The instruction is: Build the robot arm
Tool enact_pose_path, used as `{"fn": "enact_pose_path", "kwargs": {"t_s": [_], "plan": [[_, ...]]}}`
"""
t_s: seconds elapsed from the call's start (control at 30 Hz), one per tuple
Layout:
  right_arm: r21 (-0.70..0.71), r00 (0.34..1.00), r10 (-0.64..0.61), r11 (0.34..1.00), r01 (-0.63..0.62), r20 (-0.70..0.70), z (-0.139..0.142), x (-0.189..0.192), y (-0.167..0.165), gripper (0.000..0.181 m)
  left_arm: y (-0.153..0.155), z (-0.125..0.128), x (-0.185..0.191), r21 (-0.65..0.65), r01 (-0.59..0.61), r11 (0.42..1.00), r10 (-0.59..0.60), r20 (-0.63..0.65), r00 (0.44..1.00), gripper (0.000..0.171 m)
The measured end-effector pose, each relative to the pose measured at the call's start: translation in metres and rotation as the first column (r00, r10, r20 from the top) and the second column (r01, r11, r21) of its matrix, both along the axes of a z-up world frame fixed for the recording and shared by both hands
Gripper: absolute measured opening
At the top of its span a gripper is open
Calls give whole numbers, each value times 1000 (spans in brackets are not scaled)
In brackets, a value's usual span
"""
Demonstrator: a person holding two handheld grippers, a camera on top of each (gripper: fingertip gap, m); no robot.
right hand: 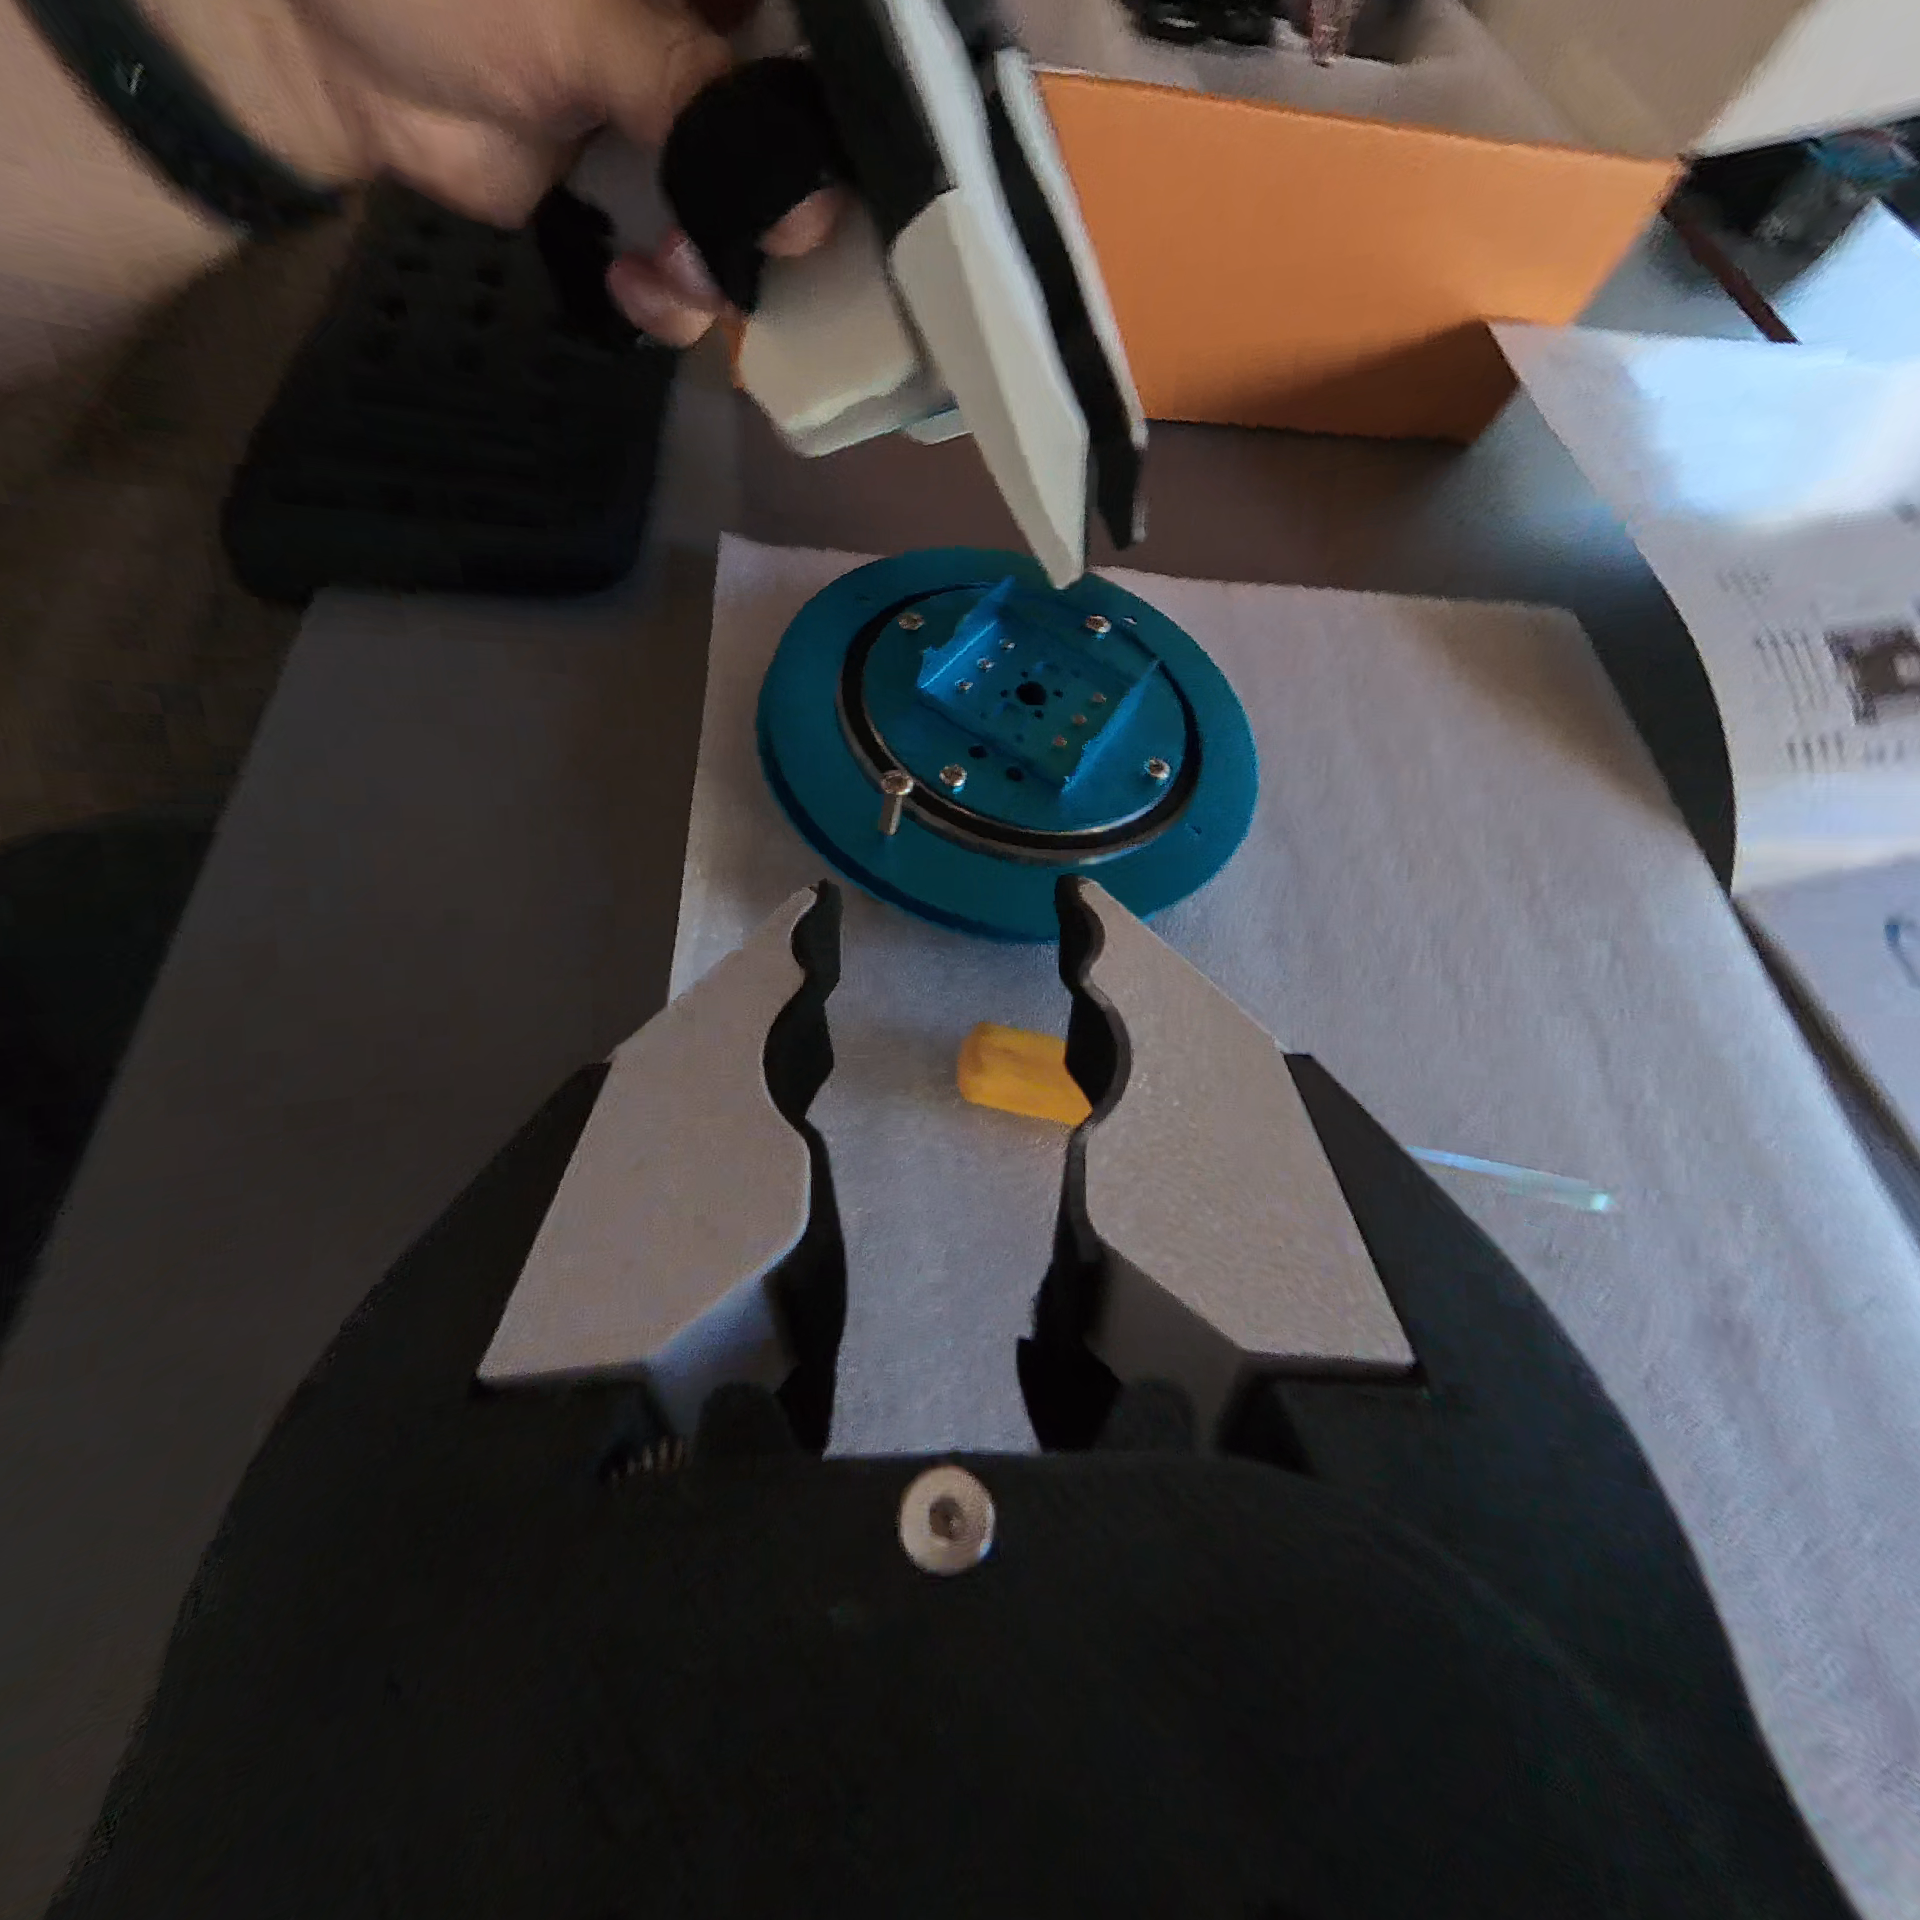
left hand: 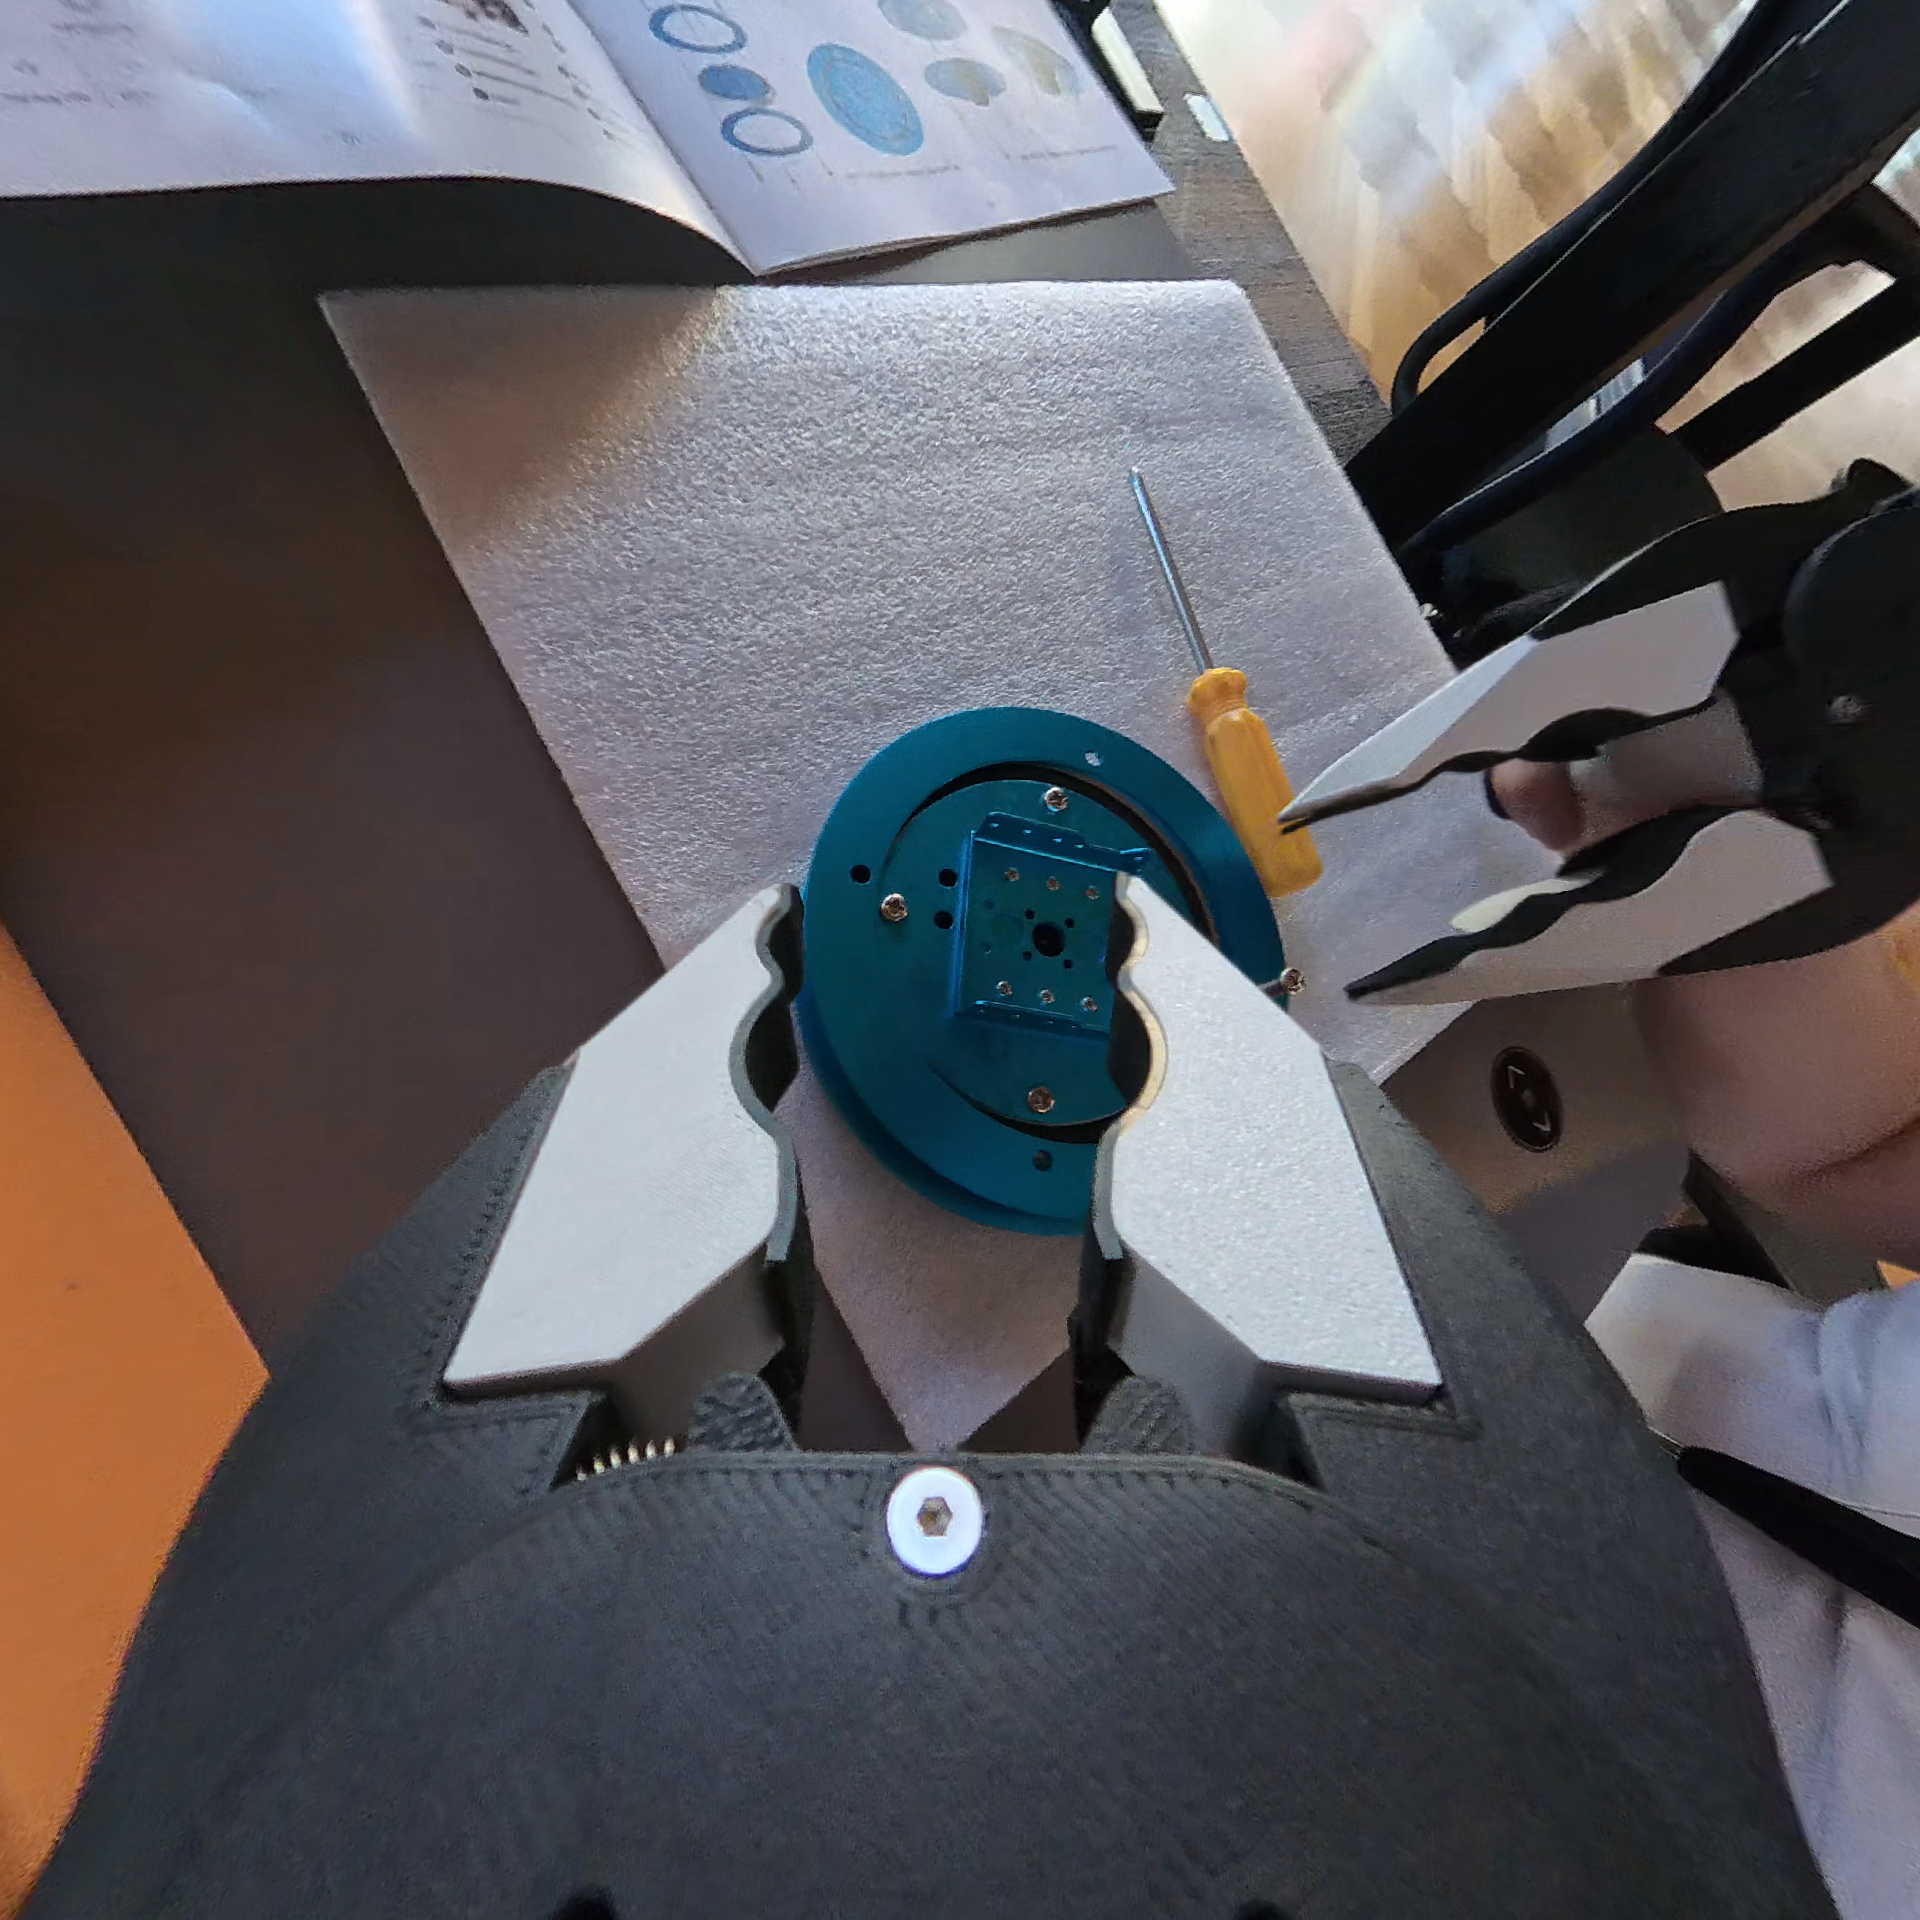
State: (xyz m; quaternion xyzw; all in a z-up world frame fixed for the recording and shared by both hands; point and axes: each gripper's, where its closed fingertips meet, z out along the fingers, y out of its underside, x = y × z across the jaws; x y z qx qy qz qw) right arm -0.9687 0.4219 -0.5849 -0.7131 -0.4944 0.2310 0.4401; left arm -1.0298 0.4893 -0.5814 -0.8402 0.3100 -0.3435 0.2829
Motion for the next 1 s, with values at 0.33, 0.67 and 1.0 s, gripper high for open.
{"fn": "enact_pose_path", "kwargs": {"t_s": [0.33,0.67,1.0], "plan": [[-251,950,-297,931,265,-98,-1,-10,-22,39,3,0,-8,-58,-60,997,59,-11,998,39],[-188,915,-387,913,363,-113,-4,-10,-13,52,4,-11,-12,-198,-81,977,67,-74,995,41],[-151,897,-436,894,423,-68,-13,-8,-13,55,7,-12,-7,-247,-86,965,81,-32,996,33]]}}
